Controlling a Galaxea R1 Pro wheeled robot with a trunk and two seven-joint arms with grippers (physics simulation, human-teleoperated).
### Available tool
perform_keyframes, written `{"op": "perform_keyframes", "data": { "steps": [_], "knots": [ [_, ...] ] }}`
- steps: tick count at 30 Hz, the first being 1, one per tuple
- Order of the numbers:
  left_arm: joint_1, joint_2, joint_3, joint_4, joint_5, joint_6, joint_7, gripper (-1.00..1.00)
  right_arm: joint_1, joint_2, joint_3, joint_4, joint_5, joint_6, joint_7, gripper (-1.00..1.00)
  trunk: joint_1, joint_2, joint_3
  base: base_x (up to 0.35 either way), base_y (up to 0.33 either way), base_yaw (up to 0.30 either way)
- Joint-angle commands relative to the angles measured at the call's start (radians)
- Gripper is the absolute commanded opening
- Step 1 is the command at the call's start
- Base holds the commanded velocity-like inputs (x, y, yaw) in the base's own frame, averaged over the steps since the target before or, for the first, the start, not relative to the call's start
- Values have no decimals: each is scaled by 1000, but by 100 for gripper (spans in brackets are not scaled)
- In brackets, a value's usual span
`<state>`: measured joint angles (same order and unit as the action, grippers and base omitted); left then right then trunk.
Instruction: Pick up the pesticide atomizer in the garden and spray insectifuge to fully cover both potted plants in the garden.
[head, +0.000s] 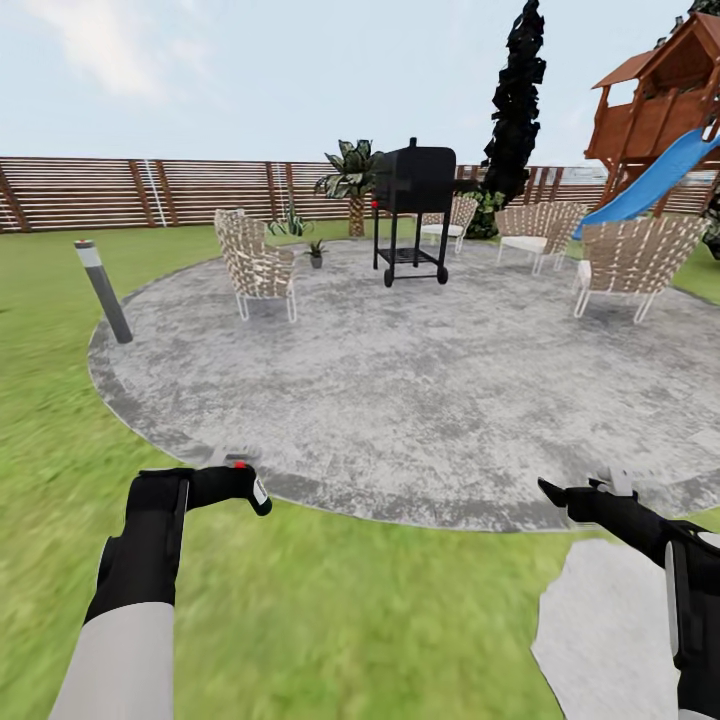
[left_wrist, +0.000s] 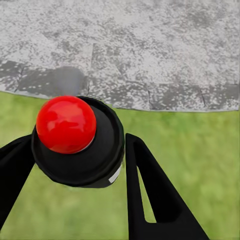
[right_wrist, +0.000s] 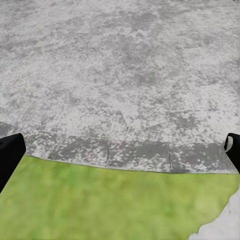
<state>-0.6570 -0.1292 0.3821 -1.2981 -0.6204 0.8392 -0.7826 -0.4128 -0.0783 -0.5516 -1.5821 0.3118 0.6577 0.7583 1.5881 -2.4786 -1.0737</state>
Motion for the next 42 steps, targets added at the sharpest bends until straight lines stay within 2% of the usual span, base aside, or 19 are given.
{"op": "perform_keyframes", "data": {
  "steps": [1, 14, 42],
  "knots": [
    [-1, -1, 3, -1, -9, 3, -10, -100, -1, 0, -2, -1, 10, 2, 10, 100, 0, 0, -1, 332, -87, 0],
    [-1, -1, 3, -1, -9, 3, -10, -100, -1, -9, -2, -1, 12, 1, 9, 100, 0, 0, -1, 332, -90, 0],
    [-1, -1, 3, -1, -9, 3, -10, -100, 0, -8, -2, -1, 12, 2, 10, 100, 0, 0, -1, 332, -89, 0]
  ]
}}
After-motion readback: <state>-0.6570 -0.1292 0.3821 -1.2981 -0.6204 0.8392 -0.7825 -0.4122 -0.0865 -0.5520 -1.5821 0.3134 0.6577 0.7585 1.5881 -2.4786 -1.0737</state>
